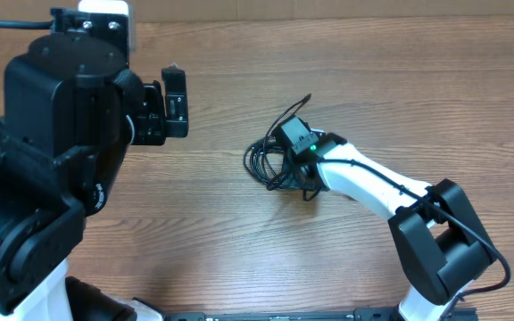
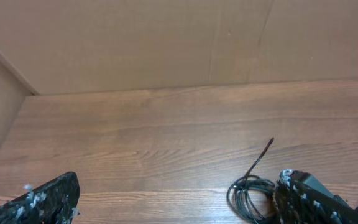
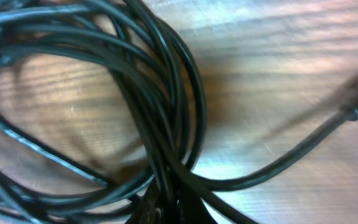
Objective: Untangle cables
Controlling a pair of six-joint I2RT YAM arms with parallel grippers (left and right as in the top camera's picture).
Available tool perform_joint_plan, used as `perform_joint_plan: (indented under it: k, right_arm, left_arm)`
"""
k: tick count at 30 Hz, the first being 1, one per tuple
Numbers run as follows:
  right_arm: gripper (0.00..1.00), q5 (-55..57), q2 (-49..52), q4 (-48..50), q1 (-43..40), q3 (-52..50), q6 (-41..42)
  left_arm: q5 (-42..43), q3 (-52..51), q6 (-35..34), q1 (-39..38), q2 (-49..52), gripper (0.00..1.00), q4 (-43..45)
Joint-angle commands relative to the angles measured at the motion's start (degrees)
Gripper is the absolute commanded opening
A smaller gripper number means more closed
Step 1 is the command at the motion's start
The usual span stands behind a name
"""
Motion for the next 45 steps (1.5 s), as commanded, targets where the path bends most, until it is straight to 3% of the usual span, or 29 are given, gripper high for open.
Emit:
perform_joint_plan:
  k: [1, 11, 19, 23, 28, 33, 37, 38, 45]
  right_arm:
    - [0.04, 0.20, -1.75, -8.59, 0.09, 12.28, -4.42]
    - [0.04, -2.40, -6.67, -29.40, 0.81, 49.03, -12.59]
    - [0.04, 8.22, -6.38, -32.76, 0.26, 47.56, -12.37]
    - [0.04, 8.35, -8.28, -34.47, 0.26, 56.87, -13.46]
    - [0.04, 8.37, -9.75, -36.37, 0.15, 68.81, -17.92]
    - [0.04, 8.33, -10.56, -39.32, -2.01, 77.00, -19.85]
    - [0.04, 8.11, -10.80, -42.03, -4.96, 77.57, -19.87]
    - [0.04, 7.67, -10.80, -43.41, -5.75, 77.57, -20.13]
    - [0.04, 7.69, -10.80, -43.63, -5.73, 77.57, -20.94]
  left_arm:
    - [0.07, 0.00, 0.90, -0.35, -1.16, 1.00, 0.04]
    - [-0.15, -0.24, 4.15, -0.35, -1.14, 1.00, 0.04]
    - [-0.68, -0.24, 4.70, -0.31, -1.77, 1.00, 0.04]
    - [1.49, -0.66, 6.40, 1.11, -1.62, 1.00, 0.04]
    - [13.57, -2.40, 15.50, 1.99, 0.44, 1.00, 0.26]
    - [35.45, -3.26, 34.42, 1.99, 5.53, 1.00, 0.04]
    - [42.91, -3.26, 43.25, 1.99, 9.35, 1.00, 0.04]
    - [46.51, -3.26, 48.35, 1.97, 11.39, 1.00, 0.04]
    - [60.72, -3.26, 60.81, 1.99, 14.73, 1.00, 0.07]
